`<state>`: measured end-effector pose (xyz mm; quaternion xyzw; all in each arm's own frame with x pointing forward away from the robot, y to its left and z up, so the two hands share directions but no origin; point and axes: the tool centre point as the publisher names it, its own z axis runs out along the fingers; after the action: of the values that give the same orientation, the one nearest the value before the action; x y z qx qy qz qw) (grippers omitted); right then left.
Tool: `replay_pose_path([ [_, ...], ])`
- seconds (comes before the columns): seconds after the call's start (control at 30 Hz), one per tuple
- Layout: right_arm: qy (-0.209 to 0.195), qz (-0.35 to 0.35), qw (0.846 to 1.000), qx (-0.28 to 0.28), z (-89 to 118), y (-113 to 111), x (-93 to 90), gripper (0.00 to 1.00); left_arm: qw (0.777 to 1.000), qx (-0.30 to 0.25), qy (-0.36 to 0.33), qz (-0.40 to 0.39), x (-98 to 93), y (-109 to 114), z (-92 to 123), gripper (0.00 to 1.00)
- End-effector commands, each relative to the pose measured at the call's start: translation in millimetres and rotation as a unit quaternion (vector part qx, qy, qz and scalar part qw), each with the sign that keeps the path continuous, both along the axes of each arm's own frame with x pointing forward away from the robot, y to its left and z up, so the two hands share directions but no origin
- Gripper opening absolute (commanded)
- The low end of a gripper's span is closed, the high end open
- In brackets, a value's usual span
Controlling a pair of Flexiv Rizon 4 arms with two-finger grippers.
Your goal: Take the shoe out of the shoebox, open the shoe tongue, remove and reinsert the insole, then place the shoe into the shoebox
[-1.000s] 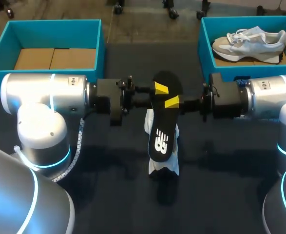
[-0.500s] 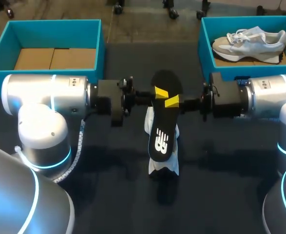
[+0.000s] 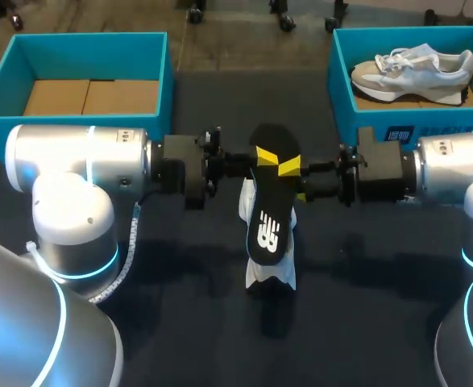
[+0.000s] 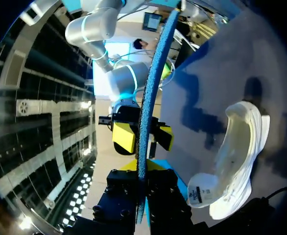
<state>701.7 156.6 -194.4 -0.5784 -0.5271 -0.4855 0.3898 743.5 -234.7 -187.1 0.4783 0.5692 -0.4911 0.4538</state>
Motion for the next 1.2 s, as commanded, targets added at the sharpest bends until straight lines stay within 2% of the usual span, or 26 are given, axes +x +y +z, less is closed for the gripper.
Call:
replay_pose_path([
  [0.03, -0.014, -0.037, 0.999, -0.02, 2, -20, -17.2, 1.0, 1.0, 0.009, 0.016, -0.006, -2.0, 0, -7, 0.0],
  [0.37, -0.124, -0.061, 0.988, -0.073, -6, -47, -16.5, 1.0, 0.993, 0.0, 0.115, -0.01, -9.4, 1, -24, 0.0],
  [0.47, -0.195, -0.053, 0.975, -0.095, -5, -51, -19.5, 1.0, 0.989, -0.007, 0.145, -0.006, -10.5, 2, -30, 0.0],
  [0.5, -0.232, -0.044, 0.967, -0.101, -3, -50, -20.9, 1.0, 0.989, -0.004, 0.15, -0.005, -10.6, 2, -30, 0.0],
  [0.6, -0.231, -0.039, 0.965, -0.114, -3, -50, -20.4, 1.0, 0.989, 0.031, 0.142, 0.001, -9.9, 3, -32, 0.0],
  [1.2, -0.231, -0.039, 0.965, -0.114, -3, -50, -20.4, 1.0, 0.989, 0.031, 0.142, 0.001, -9.9, 3, -32, 0.0],
])
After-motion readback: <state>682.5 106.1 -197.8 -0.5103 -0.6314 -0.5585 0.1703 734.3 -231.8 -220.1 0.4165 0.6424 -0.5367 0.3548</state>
